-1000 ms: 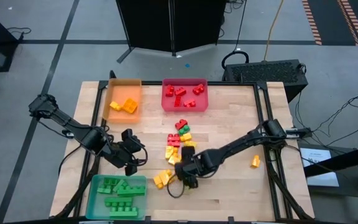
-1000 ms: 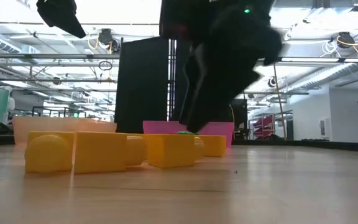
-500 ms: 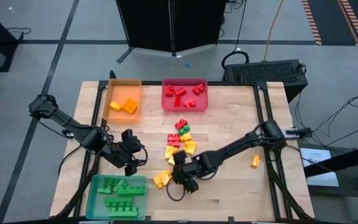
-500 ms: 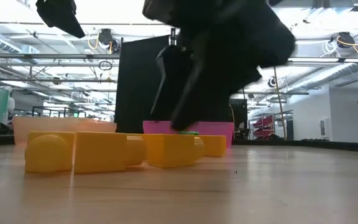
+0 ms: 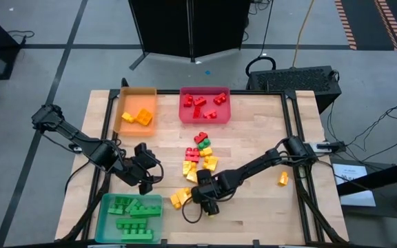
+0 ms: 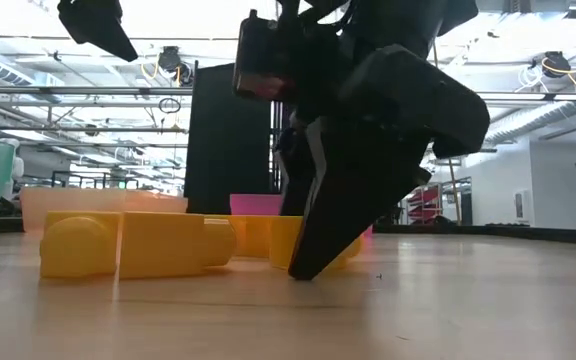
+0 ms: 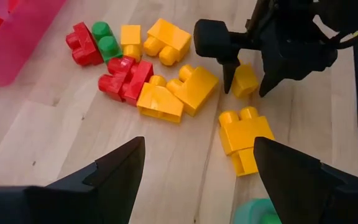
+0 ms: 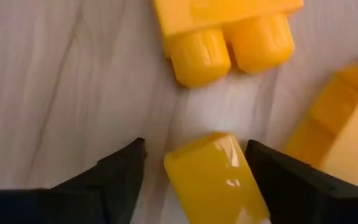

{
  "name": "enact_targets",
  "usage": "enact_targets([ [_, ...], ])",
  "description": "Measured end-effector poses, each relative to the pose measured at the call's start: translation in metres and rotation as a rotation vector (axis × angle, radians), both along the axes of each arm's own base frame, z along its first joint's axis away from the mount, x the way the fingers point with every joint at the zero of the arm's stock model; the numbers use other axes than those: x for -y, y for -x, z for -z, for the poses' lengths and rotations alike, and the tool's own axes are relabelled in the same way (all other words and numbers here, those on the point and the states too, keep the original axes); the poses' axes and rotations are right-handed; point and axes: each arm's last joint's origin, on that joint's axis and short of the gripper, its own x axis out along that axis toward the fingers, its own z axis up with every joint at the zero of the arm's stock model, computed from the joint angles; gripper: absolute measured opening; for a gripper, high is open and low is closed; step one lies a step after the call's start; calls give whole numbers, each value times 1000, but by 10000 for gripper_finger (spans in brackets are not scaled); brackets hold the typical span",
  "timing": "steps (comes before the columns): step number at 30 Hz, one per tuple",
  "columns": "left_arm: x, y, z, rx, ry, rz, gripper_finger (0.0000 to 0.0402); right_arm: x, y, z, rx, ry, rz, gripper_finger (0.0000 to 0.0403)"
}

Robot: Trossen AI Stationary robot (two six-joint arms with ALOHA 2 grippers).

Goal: Sort blocks
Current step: Put the yellow game piece into the yellow bin

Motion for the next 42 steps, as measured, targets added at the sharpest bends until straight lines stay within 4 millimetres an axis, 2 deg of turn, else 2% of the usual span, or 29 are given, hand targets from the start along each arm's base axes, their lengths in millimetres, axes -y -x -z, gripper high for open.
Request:
enact_targets([
  [4,-1,0,0,9,-17,-14,304,2,5,-2,-38,24,26,214],
  [9,-1,-1,-1,21,-27,-25,304,4,6,-8,-32,3,74,112],
  [12,-1,-2,-2,50,-25,-37,304,10,5,-15,-11,-6,97,112],
  [15,-2,-4,-3,65,-25,-50,304,20,2,-32,53,-25,158,112],
  [24,-12,-11,-5,104,-51,-127,304,49,-8,-128,364,-26,292,112],
  [27,-15,-15,-8,140,-45,-139,304,59,-2,-155,448,3,323,112],
  [33,-15,-26,-20,284,-65,-106,304,75,12,-190,559,49,391,112],
  [42,-23,-38,-34,417,-121,-90,304,90,44,-230,653,129,422,112],
])
